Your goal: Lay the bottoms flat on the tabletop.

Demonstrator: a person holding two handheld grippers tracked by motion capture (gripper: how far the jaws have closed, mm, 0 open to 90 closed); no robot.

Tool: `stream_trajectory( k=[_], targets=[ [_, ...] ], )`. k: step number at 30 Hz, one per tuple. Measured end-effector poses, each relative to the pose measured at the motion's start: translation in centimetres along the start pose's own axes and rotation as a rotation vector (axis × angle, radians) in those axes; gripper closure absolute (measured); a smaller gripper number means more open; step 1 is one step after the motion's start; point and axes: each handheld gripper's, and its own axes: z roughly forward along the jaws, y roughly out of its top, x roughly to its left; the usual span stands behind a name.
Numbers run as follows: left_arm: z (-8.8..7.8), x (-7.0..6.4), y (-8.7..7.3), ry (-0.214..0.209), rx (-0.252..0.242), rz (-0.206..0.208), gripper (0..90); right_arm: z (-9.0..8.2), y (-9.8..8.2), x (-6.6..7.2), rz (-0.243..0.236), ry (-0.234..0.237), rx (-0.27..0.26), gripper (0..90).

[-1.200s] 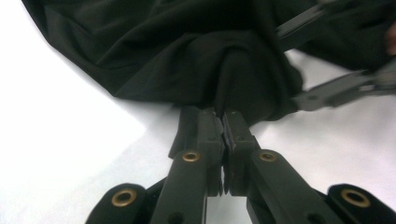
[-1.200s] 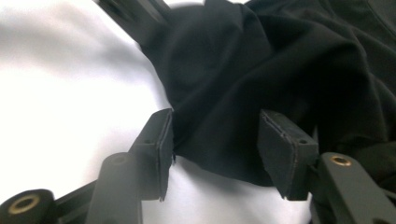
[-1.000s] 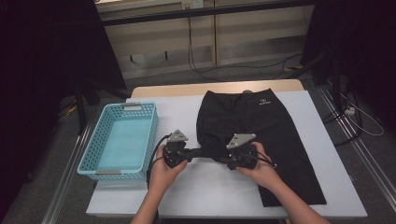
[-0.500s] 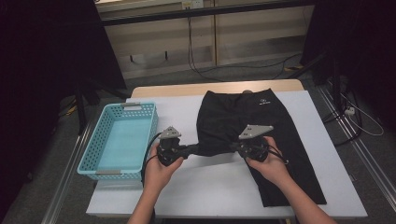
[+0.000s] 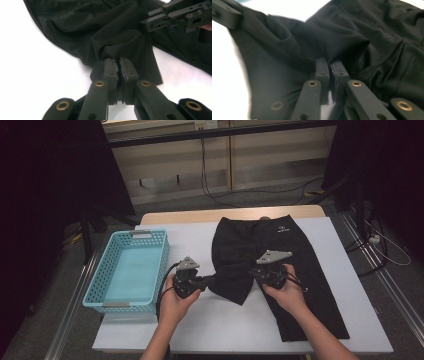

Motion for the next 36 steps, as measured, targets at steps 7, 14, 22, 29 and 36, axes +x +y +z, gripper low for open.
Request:
stream_trajectory(
  k=[7, 14, 22, 29, 36],
  targets=[
    [0.7, 0.2, -0.4, 0.030, 0.017, 0.008, 81.3, -0.5, 0.1, 0.5, -0.016, -0.039, -0.007, 62.1],
    [0.5, 0.4, -0.5, 0.041, 0.014, 0.001, 81.2, -2.2, 0.4, 2.7, -0.096, 0.001, -0.012, 55.8],
    [0.7, -0.1, -0.3, 0.040, 0.021, 0.013, 81.2, -1.3, -1.4, 5.0, -0.131, 0.075, 0.032, 54.3],
    [0.8, -0.3, -0.1, 0.046, 0.017, 0.026, 80.3, 0.4, -2.2, 5.4, -0.114, 0.130, 0.092, 62.9],
    [0.6, -0.1, -0.3, 0.052, 0.016, 0.025, 76.6, 0.6, -2.0, 5.8, -0.149, 0.163, 0.099, 90.0]
  ],
)
